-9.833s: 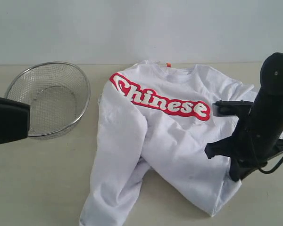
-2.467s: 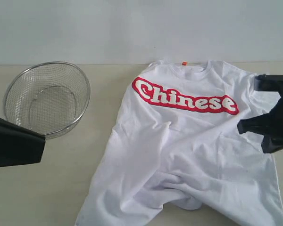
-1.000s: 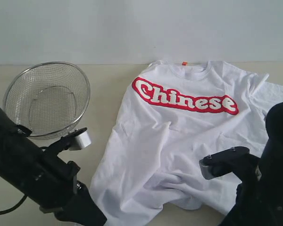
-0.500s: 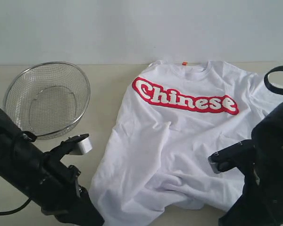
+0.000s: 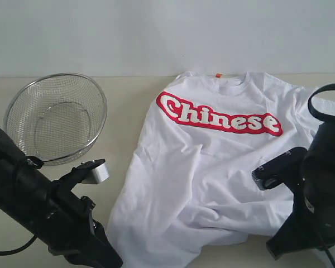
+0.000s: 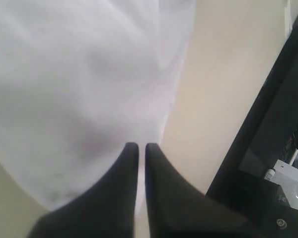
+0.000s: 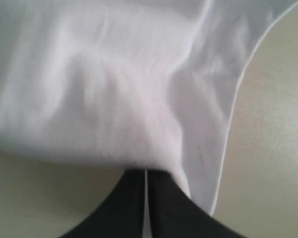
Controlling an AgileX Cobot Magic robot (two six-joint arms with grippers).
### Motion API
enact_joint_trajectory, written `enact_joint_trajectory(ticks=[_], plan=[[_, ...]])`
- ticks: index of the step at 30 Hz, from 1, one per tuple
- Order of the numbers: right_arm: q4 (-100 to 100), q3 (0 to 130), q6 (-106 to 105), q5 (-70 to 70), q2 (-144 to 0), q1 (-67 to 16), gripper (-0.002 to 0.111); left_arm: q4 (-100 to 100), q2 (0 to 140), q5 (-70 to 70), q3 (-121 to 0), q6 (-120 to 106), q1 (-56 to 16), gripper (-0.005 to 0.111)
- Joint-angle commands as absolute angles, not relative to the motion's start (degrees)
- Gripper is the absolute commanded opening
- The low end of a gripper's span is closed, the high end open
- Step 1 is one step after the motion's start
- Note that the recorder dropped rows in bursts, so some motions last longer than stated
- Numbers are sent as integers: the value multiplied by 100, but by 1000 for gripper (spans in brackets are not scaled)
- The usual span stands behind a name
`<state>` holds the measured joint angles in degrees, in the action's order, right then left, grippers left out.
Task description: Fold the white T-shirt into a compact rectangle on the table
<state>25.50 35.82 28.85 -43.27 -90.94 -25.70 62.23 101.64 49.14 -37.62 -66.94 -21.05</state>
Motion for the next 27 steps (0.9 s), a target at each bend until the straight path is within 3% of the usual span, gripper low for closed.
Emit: enact_joint_trajectory(ticks=[1,27], plan=[[2736,3560,3006,-4407,-9348,-2566,0,6183,10161,4944,-3740,-6727,-2135,5],[2098,3534,1838,-5213,-9660,-2566,0,6183,10161,5052,-3740,-6770,-2135,5]])
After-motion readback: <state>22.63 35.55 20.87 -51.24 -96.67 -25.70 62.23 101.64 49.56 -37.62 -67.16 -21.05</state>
